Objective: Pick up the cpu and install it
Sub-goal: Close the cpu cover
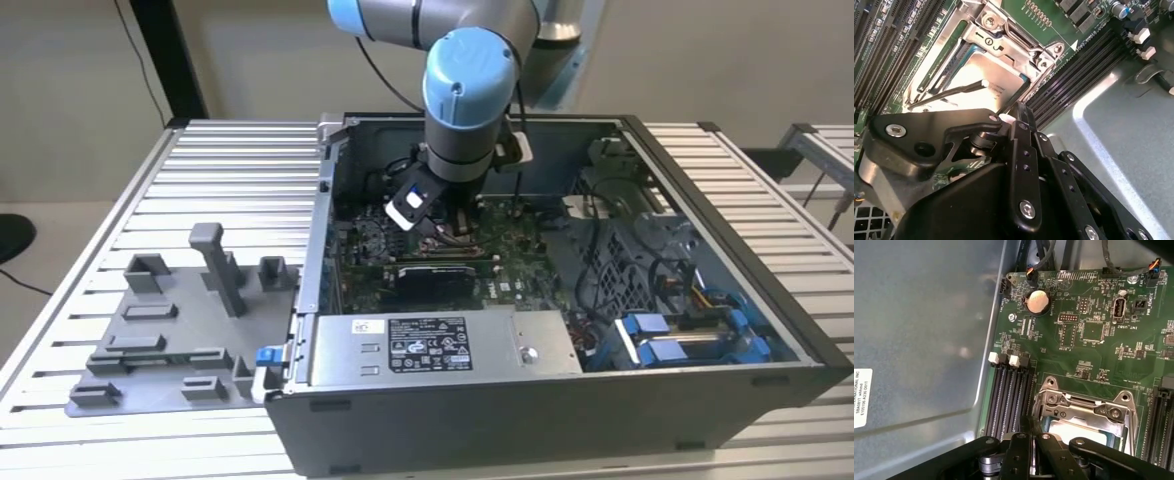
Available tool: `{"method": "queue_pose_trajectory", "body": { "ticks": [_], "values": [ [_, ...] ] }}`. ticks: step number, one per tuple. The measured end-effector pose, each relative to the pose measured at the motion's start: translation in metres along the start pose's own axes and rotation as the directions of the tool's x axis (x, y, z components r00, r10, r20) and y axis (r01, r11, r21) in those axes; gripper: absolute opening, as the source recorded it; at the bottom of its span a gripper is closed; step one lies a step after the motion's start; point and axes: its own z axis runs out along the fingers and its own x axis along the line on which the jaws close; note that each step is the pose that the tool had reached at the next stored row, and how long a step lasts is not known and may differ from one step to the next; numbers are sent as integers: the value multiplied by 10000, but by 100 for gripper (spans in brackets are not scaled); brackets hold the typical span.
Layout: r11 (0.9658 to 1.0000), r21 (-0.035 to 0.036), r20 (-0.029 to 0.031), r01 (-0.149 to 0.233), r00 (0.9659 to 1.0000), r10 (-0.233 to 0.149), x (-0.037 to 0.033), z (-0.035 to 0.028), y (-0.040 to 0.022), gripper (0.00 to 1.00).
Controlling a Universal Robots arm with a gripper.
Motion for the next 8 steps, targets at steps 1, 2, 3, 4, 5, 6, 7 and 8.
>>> {"method": "queue_pose_trajectory", "body": {
  "ticks": [1,2,3,4,5,6,7,8],
  "values": [
    [10000,3,-3,-3,10000,3,-3,-2,0,0],
    [10000,5,-4,-4,10000,4,-6,-4,-1,0],
    [10000,9,-6,-4,10000,4,-9,-5,0,0],
    [10000,13,-8,-6,10000,6,-13,-7,-1,0],
    [10000,15,-9,-8,10000,8,-17,-9,-1,0],
    [10000,18,-11,-10,10000,10,-20,-10,-1,0],
    [10000,20,-11,-12,10000,12,-22,-11,-2,0],
    [10000,22,-11,-13,10000,13,-22,-12,-2,0]
  ]
}}
